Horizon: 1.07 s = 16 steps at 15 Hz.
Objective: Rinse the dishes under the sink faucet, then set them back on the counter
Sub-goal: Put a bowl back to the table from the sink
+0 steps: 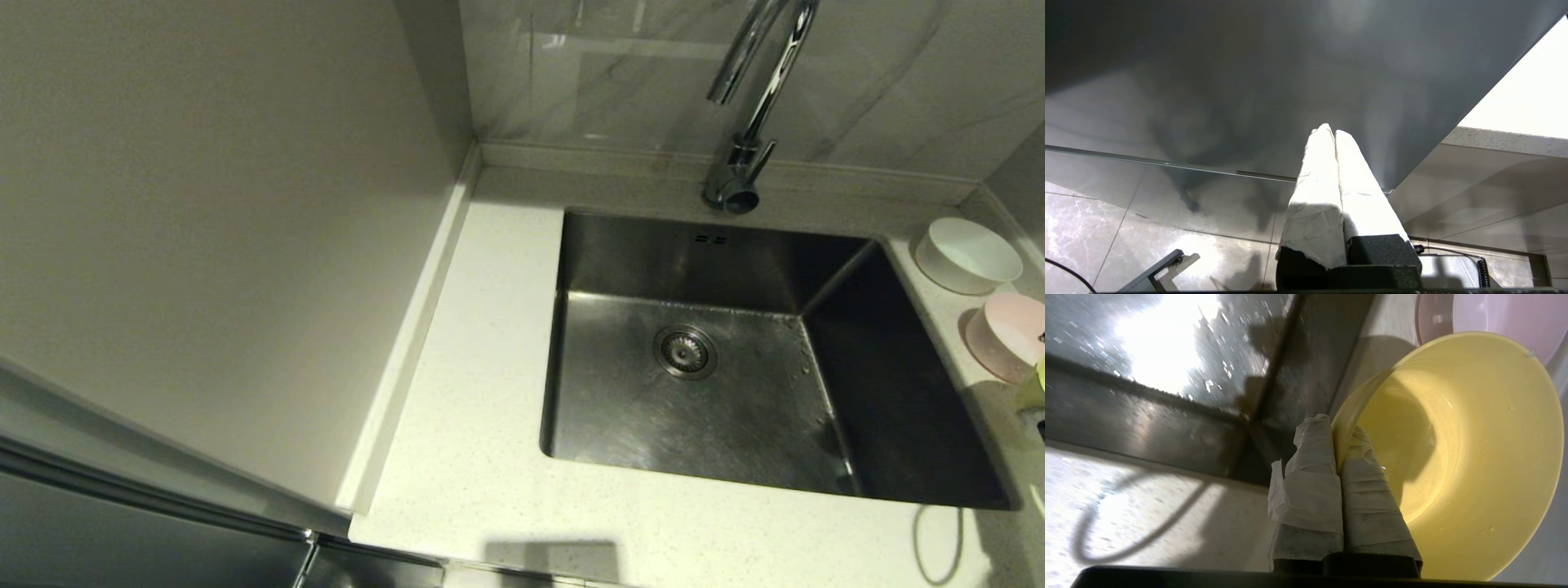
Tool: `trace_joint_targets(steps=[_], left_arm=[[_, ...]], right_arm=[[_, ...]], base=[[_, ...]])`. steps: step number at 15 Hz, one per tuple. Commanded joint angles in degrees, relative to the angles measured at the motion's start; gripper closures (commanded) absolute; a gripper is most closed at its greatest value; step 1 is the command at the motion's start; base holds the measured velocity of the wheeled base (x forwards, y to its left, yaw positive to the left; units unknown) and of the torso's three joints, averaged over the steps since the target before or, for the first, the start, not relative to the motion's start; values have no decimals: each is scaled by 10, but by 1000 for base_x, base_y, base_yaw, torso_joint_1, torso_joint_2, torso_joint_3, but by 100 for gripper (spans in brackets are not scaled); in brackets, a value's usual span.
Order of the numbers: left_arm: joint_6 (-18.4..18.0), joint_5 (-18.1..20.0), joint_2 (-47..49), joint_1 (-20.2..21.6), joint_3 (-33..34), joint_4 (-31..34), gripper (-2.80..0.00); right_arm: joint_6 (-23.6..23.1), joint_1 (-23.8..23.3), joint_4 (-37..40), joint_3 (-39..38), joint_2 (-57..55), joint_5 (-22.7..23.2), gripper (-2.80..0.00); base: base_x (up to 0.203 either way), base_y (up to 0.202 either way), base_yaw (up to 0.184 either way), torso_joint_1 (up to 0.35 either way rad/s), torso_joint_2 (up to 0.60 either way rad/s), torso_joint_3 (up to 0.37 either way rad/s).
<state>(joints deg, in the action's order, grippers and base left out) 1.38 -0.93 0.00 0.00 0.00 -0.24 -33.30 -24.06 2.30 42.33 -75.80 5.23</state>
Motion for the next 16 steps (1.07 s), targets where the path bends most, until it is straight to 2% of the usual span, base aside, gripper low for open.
trace_joint_targets(steps=[1, 4, 7, 16], left_arm=[[0, 0, -1, 0, 0, 0, 0], [0, 0, -1, 0, 0, 0, 0], [0, 0, -1, 0, 0, 0, 0], [0, 0, -1, 0, 0, 0, 0]], right_arm=[[-6, -21, -2, -9, -20, 0, 0], [-6, -30, -10, 1, -58, -2, 0], [-9, -45, -63, 4, -89, -2, 0], [-4, -78, -66, 5, -103, -3, 0]], base=[[0, 0, 0, 0, 0, 0], [0, 0, 0, 0, 0, 0], [0, 0, 0, 0, 0, 0], [0, 0, 0, 0, 0, 0]])
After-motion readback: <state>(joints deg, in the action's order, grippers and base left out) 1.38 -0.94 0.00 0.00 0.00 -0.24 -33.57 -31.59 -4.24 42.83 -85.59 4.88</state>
